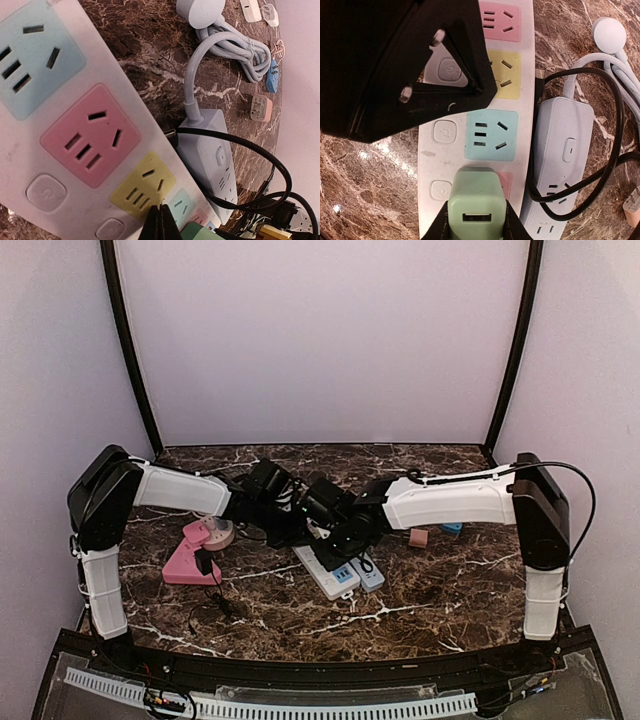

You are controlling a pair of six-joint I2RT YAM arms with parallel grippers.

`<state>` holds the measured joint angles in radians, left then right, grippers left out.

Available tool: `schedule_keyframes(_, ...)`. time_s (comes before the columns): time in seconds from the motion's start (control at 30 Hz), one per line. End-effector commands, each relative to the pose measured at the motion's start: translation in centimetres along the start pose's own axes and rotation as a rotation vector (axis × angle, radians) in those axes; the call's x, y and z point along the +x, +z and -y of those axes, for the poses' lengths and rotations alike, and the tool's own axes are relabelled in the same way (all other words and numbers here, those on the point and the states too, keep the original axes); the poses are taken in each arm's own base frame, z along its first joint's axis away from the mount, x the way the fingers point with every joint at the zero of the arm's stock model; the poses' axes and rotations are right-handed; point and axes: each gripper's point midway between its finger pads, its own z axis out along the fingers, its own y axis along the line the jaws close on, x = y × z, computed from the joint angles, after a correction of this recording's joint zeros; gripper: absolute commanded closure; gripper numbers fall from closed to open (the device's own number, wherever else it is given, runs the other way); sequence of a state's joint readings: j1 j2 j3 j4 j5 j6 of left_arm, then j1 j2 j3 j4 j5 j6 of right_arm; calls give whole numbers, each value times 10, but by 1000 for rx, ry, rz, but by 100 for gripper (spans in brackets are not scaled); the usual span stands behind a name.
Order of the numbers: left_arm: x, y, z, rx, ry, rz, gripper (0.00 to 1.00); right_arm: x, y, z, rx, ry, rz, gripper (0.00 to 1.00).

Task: Pull the plug off the socket

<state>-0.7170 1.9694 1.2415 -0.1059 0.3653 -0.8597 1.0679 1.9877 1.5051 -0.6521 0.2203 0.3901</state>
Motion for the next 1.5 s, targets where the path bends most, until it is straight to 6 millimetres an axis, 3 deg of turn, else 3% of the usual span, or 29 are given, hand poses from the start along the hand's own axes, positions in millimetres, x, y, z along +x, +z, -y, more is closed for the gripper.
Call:
schedule_keyframes(0.0,40,17,-68,-211,-32,-113,100,-53,-49,1,-14,21,195,93)
schedule_keyframes(0.17,50,18,-84,-246,-43,-135,100,-56,-57,4,-42,44,210,94)
schedule_keyframes(0.47,60,19,-96,-275,-55,-157,100,-52,-63,-9,2,-2,216,96)
schedule_keyframes(0.57,59,19,-94,-274,-47,-160,100,-51,-72,2,24,18,227,96)
schedule_keyframes(0.7,52,15,-83,-258,-22,-148,100,-43,-86,30,38,86,230,96)
schedule_keyframes(0.93,24,4,-44,-209,52,-95,100,5,-99,85,13,276,191,94)
schedule_keyframes(1.17,-8,-12,-1,-166,124,-37,100,66,-92,123,-4,459,106,94)
schedule_keyframes(1.27,-16,-20,12,-154,141,-19,100,83,-87,123,-81,517,87,93)
schedule_keyframes(1.47,-22,-30,24,-137,156,2,100,114,-58,90,-268,548,-31,92)
